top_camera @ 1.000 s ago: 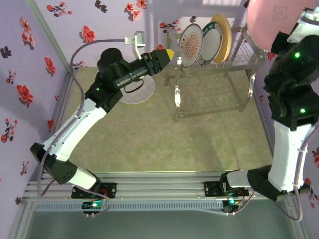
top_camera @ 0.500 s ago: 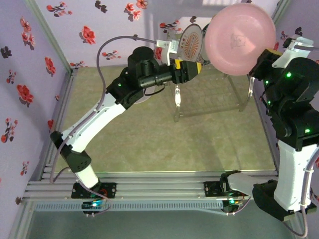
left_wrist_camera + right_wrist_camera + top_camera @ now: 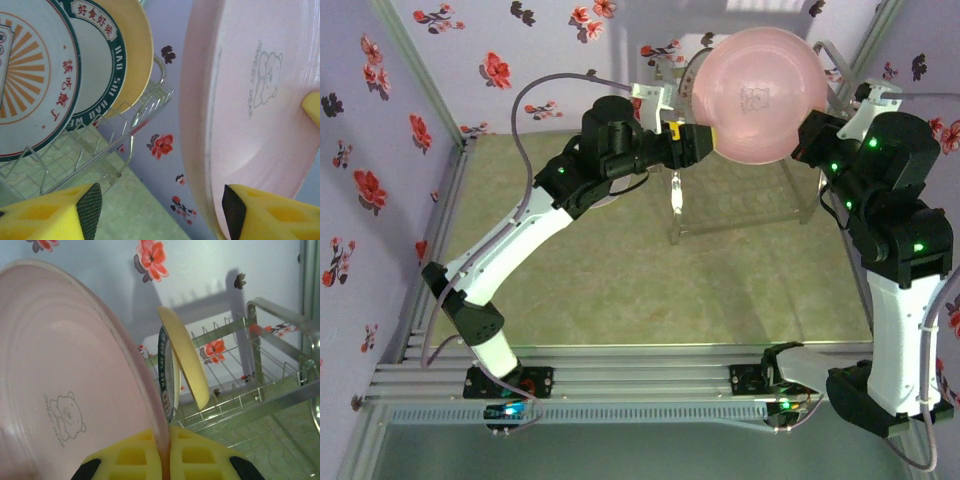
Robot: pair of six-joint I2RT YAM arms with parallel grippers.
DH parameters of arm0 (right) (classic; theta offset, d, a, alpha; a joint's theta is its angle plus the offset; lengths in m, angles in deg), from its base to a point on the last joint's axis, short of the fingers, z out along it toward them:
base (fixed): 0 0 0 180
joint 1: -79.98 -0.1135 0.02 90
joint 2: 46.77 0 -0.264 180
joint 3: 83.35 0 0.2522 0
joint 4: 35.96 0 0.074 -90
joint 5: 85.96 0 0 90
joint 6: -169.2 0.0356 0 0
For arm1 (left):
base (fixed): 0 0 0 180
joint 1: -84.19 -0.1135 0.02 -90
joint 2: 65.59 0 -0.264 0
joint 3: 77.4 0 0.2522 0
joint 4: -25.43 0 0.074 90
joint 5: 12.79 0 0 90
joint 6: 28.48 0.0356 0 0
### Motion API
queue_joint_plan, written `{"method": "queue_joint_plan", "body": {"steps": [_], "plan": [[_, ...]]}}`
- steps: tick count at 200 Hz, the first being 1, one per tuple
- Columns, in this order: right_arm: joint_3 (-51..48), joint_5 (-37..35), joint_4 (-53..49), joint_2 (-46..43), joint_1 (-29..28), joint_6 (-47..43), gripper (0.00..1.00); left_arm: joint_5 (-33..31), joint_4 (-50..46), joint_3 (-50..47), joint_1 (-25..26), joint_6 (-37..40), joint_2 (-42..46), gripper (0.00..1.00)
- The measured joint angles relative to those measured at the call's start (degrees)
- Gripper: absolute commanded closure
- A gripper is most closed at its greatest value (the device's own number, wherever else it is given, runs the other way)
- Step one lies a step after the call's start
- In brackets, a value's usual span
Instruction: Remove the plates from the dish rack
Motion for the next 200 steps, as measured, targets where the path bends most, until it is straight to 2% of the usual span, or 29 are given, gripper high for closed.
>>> {"method": "queue_joint_plan", "body": {"steps": [28, 74, 100, 109, 132, 141, 164, 200], "plan": [[-1.4, 1.5, -0.2, 0.4, 0.0, 0.9, 1.00, -1.0, -0.5, 0.0, 0.0, 0.4, 0.0, 0.68], [-2.4, 3.1, -0.8, 0.7, 0.0, 1.2, 1.00, -3.5, -1.0, 0.1, 0.0, -1.3, 0.0, 1.00], [-2.5, 5.0, -1.1, 1.0, -0.1, 1.2, 0.99, -4.5, -1.2, 0.5, -0.8, -2.6, 0.0, 1.00], [-2.5, 5.6, -1.1, 1.2, -0.1, 1.2, 0.90, -4.6, -1.6, 0.5, -0.9, -2.9, 0.1, 1.00], [-2.5, 7.8, -0.7, 2.2, -0.1, 1.6, 0.60, -4.6, -2.1, 0.2, -1.8, -3.2, 0.4, 1.00], [-2.5, 8.8, -0.1, 2.6, -0.1, 1.9, 0.52, -4.3, -2.6, -0.3, -2.2, -3.3, 0.9, 1.00], [-2.2, 10.3, 0.6, 3.3, -0.1, 1.9, 0.40, -3.3, -3.3, -2.1, -3.3, -4.2, 2.6, 1.00], [0.8, 12.0, 0.6, 5.0, -0.1, -0.1, 0.30, -1.5, -5.2, -4.7, -6.0, -5.5, 6.8, 1.00]]}}
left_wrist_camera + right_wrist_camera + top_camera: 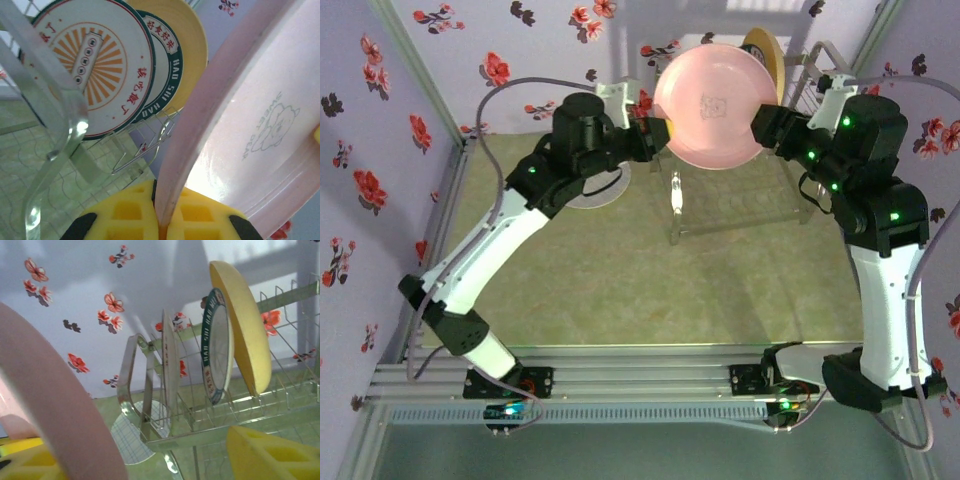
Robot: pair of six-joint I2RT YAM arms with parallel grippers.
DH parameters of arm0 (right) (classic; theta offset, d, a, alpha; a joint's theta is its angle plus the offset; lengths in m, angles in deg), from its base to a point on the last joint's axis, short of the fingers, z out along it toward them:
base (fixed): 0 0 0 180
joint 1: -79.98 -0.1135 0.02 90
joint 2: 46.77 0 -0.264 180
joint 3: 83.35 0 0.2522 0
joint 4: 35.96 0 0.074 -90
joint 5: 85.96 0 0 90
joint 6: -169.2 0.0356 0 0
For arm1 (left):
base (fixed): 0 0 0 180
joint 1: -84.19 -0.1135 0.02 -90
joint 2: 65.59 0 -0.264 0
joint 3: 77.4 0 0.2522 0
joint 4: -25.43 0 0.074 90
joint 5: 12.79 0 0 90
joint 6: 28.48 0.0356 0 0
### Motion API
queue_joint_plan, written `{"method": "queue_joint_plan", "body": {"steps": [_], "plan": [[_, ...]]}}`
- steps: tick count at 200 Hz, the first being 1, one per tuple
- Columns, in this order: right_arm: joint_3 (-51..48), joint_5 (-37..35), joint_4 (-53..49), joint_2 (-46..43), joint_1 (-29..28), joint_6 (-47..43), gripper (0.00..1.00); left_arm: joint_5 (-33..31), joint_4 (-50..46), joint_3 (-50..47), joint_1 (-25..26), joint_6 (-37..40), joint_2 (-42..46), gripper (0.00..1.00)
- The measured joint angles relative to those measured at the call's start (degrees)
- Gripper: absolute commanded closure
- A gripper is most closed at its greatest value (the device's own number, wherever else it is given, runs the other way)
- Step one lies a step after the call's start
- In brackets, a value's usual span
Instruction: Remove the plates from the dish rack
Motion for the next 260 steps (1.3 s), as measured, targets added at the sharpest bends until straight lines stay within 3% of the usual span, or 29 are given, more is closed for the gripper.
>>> {"method": "queue_joint_plan", "body": {"steps": [52, 94, 121, 176, 260], "plan": [[0.8, 8.4, 0.0, 1.3, -1.3, -5.1, 0.24, 3.5, -6.0, -8.1, -5.1, -1.4, 9.9, 1.00], [0.8, 10.6, 0.0, 1.9, -0.3, -9.5, 0.24, 4.0, -14.4, -23.4, -14.3, -4.8, 20.0, 1.00], [-0.3, 11.8, -0.1, 1.5, -0.3, -11.6, 0.24, 4.8, -17.9, -34.1, -17.6, -6.9, 23.3, 1.00], [-7.5, 16.2, -0.2, 0.4, -0.3, -14.7, 0.24, 6.5, -17.3, -51.5, -18.8, -11.0, 19.5, 1.00], [-12.0, 19.3, -4.4, 0.1, -2.6, -18.6, 0.24, 8.4, -8.4, -57.0, -19.1, -11.6, 7.0, 1.00]]}}
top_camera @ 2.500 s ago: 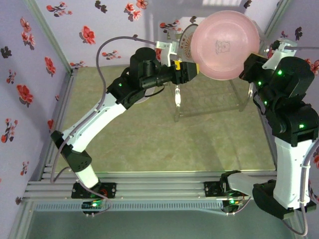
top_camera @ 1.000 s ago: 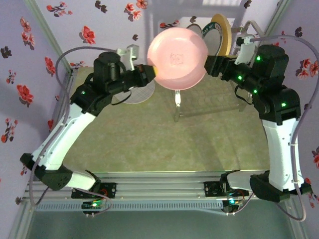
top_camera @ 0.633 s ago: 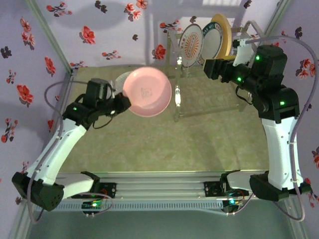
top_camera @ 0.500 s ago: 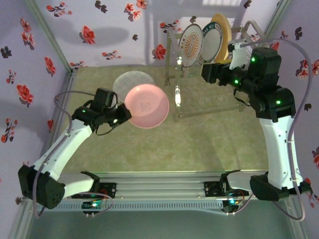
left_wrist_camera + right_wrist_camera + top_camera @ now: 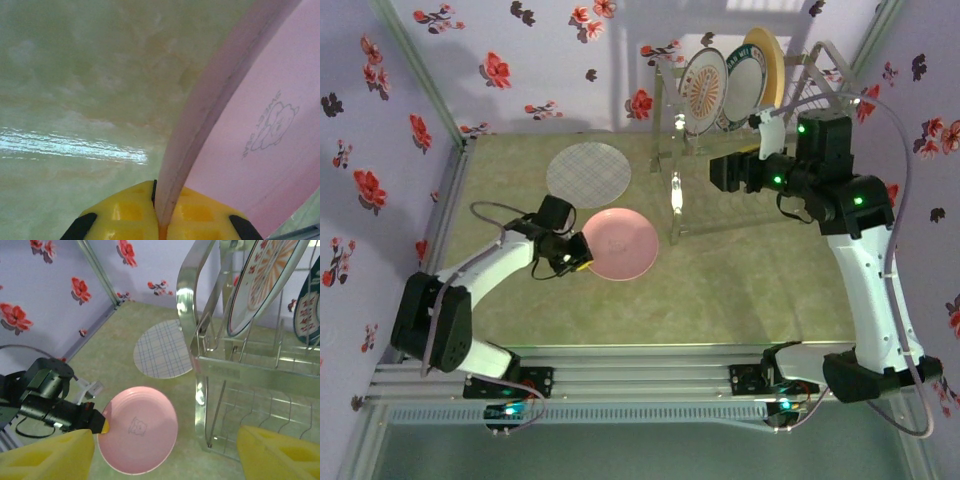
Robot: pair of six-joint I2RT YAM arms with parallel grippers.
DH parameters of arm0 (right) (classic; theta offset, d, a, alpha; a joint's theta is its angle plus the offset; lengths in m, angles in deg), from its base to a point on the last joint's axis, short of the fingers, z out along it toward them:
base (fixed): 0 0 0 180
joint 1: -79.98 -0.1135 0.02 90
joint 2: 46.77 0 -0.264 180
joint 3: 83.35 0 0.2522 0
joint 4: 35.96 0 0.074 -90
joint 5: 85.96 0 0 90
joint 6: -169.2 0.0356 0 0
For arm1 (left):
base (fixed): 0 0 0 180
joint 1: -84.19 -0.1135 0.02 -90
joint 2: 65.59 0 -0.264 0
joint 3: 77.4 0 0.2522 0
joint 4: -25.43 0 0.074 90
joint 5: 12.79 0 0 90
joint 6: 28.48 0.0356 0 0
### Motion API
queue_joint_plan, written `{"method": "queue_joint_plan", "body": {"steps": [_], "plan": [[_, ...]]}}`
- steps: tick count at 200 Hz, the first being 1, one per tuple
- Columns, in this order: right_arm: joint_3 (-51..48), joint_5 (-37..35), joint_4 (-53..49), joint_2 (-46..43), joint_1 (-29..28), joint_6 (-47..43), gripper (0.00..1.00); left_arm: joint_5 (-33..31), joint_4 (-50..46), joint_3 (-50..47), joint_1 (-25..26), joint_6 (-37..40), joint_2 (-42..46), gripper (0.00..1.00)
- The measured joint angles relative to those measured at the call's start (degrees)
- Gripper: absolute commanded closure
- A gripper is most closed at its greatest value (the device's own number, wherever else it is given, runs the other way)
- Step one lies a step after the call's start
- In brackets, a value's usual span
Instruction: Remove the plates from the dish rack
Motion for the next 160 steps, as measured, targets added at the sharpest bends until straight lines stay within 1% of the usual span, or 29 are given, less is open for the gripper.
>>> {"method": "queue_joint_plan", "body": {"steps": [64, 135, 160], "plan": [[-1.6, -0.3, -1.7, -0.3, -3.0, -1.5, 0.24, 0.1, 4.1, -2.0, 0.0, 0.0, -4.1, 1.00], [-1.6, -2.8, -1.7, -0.3, -3.8, -2.6, 0.24, 0.2, 6.4, -2.0, 0.0, 0.0, -7.1, 1.00], [-1.7, -4.7, -1.6, -0.3, -3.8, -2.6, 0.24, 0.2, 6.4, -2.0, 0.2, 0.0, -7.2, 0.95]]}}
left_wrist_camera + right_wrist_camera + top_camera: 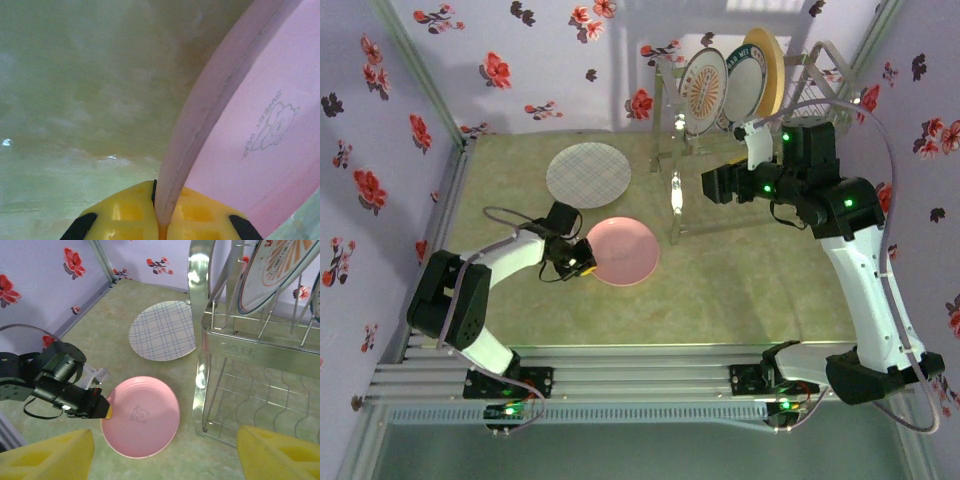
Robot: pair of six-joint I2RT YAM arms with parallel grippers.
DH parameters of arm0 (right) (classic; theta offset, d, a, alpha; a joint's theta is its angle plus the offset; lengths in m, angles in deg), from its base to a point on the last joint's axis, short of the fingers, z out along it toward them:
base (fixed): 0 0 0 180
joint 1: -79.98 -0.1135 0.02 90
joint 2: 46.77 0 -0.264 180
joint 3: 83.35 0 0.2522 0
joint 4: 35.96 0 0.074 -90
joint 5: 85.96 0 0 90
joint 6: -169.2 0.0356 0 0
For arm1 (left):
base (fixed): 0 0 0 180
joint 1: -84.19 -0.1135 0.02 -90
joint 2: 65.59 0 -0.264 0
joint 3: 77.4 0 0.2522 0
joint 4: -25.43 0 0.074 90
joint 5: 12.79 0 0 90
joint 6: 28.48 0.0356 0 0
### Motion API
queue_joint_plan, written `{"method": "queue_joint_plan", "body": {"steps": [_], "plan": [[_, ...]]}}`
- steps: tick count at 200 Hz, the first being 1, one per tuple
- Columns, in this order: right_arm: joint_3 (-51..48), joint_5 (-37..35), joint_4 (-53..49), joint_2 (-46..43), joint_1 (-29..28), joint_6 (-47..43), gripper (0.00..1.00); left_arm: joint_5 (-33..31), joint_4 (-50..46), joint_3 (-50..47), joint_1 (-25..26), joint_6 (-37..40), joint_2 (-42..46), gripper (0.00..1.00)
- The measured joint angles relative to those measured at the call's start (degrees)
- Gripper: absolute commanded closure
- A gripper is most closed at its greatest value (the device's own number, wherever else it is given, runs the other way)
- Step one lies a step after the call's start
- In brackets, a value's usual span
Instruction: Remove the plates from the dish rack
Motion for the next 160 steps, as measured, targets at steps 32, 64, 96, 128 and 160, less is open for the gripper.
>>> {"method": "queue_joint_plan", "body": {"steps": [32, 64, 96, 128, 160], "plan": [[-0.9, -4.9, 1.9, -1.3, 0.0, 0.0, 0.25, 0.3, 0.1, 0.0, 0.0, 0.1, -0.4, 0.84], [-1.2, -15.6, 6.1, -4.0, 0.0, 0.0, 0.25, 0.3, -0.3, 0.2, 0.2, 0.8, -0.4, 0.73], [0.7, -28.7, 9.8, -5.3, 0.0, -0.3, 0.25, 0.1, -1.3, 1.5, 0.4, 1.1, -0.4, 0.63], [10.2, -37.1, 10.5, 1.2, 1.9, -0.9, 0.24, -0.2, -2.1, 2.6, 0.5, 1.2, 0.3, 0.54], [19.2, -38.9, 10.2, 9.8, 6.3, -0.7, 0.23, -0.3, -3.4, 3.5, 0.5, 1.2, 2.2, 0.50]]}}
